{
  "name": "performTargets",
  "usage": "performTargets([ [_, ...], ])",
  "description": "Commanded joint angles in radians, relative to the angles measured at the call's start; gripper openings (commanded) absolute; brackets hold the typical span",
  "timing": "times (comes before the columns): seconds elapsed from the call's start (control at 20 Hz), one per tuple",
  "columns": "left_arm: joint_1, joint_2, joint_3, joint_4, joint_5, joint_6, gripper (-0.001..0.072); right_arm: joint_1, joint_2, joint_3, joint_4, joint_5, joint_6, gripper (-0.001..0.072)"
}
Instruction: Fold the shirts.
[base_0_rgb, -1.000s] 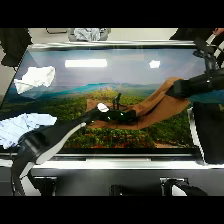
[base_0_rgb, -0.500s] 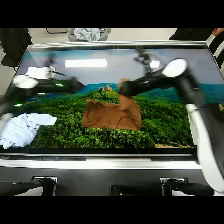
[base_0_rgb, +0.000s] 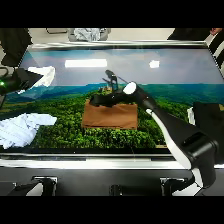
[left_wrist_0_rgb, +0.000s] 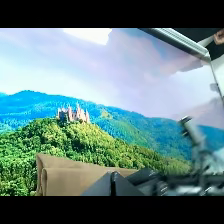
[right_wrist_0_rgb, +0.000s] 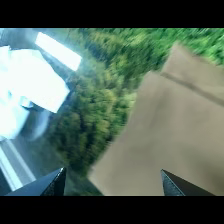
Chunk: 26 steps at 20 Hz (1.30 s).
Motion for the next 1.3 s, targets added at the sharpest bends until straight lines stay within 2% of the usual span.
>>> performTargets([
  [0.0, 0.012, 0.023, -0.002, 0.022, -0.017, 0.003, 0.0035, -0.163, 0.079, 0.001, -0.263, 0.192, -0.042, 0.0706],
  [0.1, 0.012, 0.023, -0.002, 0.048, -0.018, 0.002, 0.0035, -0.317, 0.125, 0.000, -0.547, 0.393, 0.017, 0.0704],
  [0.15, 0.012, 0.023, -0.002, 0.051, -0.018, 0.002, 0.0035, -0.391, 0.124, -0.011, -0.634, 0.482, 0.046, 0.0683],
  [0.2, 0.012, 0.023, -0.002, 0.051, -0.018, 0.002, 0.0035, -0.448, 0.121, -0.045, -0.628, 0.519, 0.044, 0.0672],
  [0.25, 0.011, 0.023, -0.002, 0.051, -0.018, 0.002, 0.0035, -0.493, 0.117, -0.098, -0.558, 0.521, 0.030, 0.0672],
  [0.4, 0.011, 0.023, -0.002, 0.051, -0.019, 0.002, 0.0035, -0.514, 0.082, -0.248, -0.303, 0.385, -0.037, 0.0669],
  [0.5, 0.011, 0.023, -0.002, 0.050, -0.022, 0.002, 0.0035, -0.481, 0.031, -0.284, -0.216, 0.335, -0.060, 0.0667],
  [0.65, 0.011, 0.023, -0.002, 0.050, -0.022, 0.000, 0.0036, -0.430, -0.040, -0.284, -0.094, 0.284, -0.082, 0.0545],
  [0.75, 0.011, 0.023, -0.002, 0.050, -0.021, -0.002, 0.0035, -0.405, -0.057, -0.283, -0.055, 0.279, -0.090, 0.0528],
  [0.8, 0.011, 0.023, -0.002, 0.050, -0.021, -0.002, 0.0036, -0.395, -0.058, -0.283, -0.050, 0.285, -0.104, 0.0432],
  [0.85, 0.011, 0.023, -0.002, 0.050, -0.021, -0.002, 0.0036, -0.393, -0.058, -0.283, -0.036, 0.295, -0.117, 0.0279],
  [0.9, 0.011, 0.023, -0.002, 0.050, -0.021, -0.002, 0.0035, -0.397, -0.056, -0.275, -0.005, 0.322, -0.175, 0.0050],
  [1.0, 0.012, 0.023, -0.002, 0.050, -0.021, -0.002, 0.0035, -0.429, -0.037, -0.221, 0.010, 0.406, -0.270, 0.0048],
  [1.05, 0.012, 0.023, -0.002, 0.050, -0.021, -0.002, 0.0035, -0.458, -0.016, -0.187, -0.003, 0.441, -0.272, 0.0048],
  [1.1, 0.012, 0.023, -0.002, 0.051, -0.021, -0.001, 0.0036, -0.500, 0.014, -0.145, -0.030, 0.469, -0.268, 0.0048],
  [1.25, 0.012, 0.023, -0.002, 0.051, -0.021, 0.002, 0.0036, -0.677, 0.111, -0.035, -0.143, 0.512, -0.167, 0.0048],
])
